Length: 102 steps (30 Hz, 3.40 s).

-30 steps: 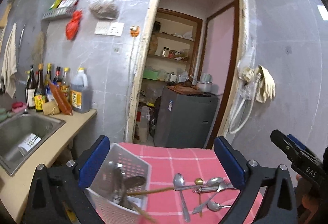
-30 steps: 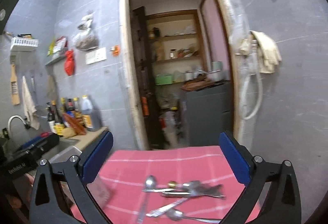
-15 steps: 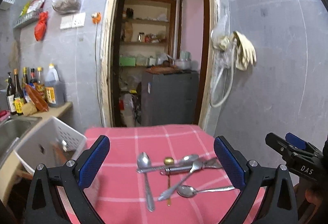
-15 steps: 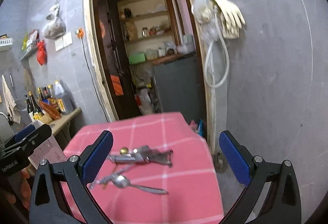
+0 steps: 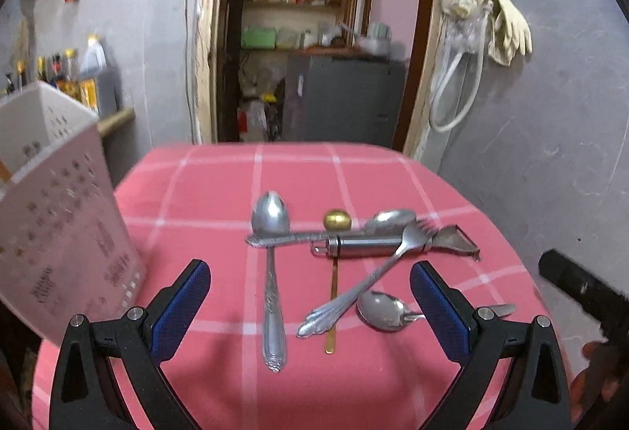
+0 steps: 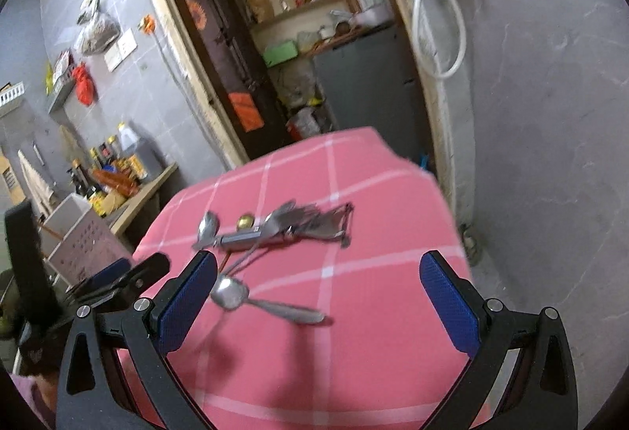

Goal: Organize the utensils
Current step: 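Move both tools back over the remaining utensils on the table, then grasp a fork with the left tool while the right tool grasps the peeler handle, then lift the fork with the left tool while the right tool lifts the peeler toward the holder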

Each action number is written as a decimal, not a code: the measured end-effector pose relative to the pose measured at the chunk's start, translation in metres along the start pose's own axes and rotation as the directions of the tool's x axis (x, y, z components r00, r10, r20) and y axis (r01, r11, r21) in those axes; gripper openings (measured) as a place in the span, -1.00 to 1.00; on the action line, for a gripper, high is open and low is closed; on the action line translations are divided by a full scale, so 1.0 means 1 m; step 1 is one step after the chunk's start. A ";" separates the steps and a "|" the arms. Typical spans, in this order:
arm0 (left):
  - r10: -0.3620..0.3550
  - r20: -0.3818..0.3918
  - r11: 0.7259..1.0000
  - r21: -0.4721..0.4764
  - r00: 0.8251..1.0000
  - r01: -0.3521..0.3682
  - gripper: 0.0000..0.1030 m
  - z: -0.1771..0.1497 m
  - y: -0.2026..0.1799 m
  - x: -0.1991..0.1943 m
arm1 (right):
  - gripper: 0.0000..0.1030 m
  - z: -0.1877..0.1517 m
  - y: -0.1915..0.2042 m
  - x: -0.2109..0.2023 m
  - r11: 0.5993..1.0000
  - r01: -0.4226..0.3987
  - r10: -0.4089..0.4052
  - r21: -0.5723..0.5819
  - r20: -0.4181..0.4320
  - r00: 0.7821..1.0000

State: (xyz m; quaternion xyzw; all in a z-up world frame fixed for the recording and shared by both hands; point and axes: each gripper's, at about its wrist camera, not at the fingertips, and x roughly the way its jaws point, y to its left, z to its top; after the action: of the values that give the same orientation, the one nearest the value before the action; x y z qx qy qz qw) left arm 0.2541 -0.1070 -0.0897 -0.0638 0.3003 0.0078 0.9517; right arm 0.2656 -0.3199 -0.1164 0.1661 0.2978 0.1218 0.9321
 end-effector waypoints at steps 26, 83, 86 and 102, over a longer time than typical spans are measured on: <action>-0.311 -0.352 0.936 0.048 0.883 0.349 -0.36 0.012 -0.033 0.094 | -0.29 0.002 -0.018 0.099 0.967 -0.066 0.117 0.247 -0.196 0.974; -0.246 -0.393 0.960 -0.226 0.886 0.167 -0.88 -0.018 0.051 0.044 | -0.84 0.024 0.016 0.106 0.907 -0.033 0.130 0.419 -0.205 0.970; -0.261 -0.446 0.960 -0.208 0.856 0.185 -0.87 -0.011 0.049 0.053 | -0.85 0.024 0.018 0.093 0.926 -0.051 0.135 0.374 -0.202 0.970; -0.422 -0.103 0.892 -0.228 0.901 0.391 -0.90 0.032 0.041 -0.048 | -0.97 0.081 0.069 -0.017 0.979 -0.159 0.162 0.127 -0.018 0.987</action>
State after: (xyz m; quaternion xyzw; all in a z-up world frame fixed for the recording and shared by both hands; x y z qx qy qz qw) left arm 0.2310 -0.0615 -0.0413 -0.2218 0.3486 -0.1662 0.8954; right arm 0.2919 -0.2814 -0.0191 0.2462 0.3036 0.1800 0.9027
